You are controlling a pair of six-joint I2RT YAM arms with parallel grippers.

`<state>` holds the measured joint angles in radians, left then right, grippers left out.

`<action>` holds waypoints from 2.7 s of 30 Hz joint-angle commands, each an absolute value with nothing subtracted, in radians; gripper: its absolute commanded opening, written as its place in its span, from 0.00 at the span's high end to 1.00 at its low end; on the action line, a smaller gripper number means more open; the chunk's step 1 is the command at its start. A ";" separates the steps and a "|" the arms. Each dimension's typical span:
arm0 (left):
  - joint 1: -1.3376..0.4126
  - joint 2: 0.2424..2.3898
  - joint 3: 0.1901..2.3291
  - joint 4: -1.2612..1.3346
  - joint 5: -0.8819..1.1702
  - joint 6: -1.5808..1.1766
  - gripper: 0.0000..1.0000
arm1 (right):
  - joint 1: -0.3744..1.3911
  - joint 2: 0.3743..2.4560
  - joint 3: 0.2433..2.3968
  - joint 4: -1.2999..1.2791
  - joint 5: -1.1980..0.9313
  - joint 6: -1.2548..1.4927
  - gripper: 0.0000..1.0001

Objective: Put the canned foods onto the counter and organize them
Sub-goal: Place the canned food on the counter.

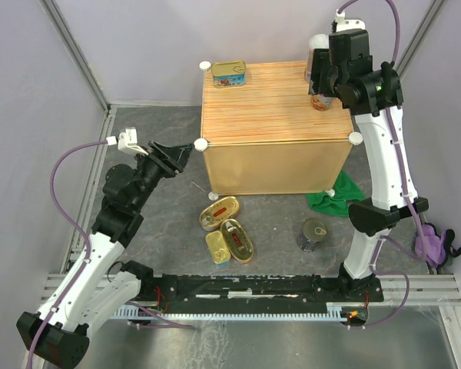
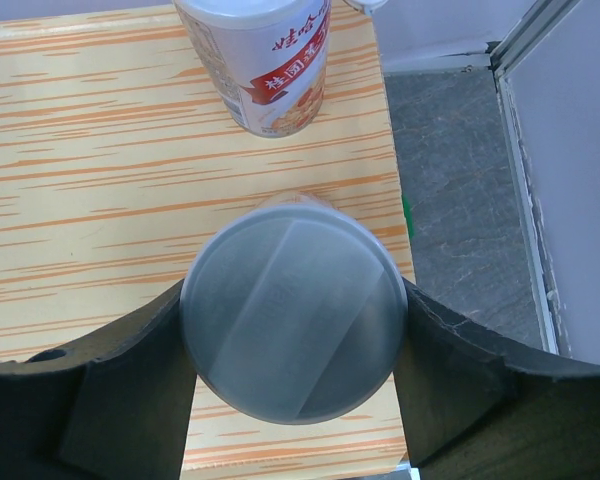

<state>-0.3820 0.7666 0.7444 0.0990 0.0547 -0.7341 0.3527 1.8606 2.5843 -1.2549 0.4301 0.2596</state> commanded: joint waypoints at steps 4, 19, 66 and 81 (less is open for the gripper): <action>-0.385 0.762 0.782 0.124 0.066 -0.711 0.39 | 0.344 1.868 2.633 -1.186 0.451 0.272 0.24; -0.385 0.763 0.777 0.137 0.066 -0.716 0.39 | 0.333 1.876 2.635 -1.180 0.442 0.276 0.15; -0.384 0.678 0.745 0.116 0.046 -0.733 0.39 | 0.385 1.690 2.452 -1.161 0.380 0.298 0.16; -0.384 0.663 0.738 0.103 0.051 -0.734 0.39 | 0.488 1.439 2.070 -1.094 0.452 0.298 0.17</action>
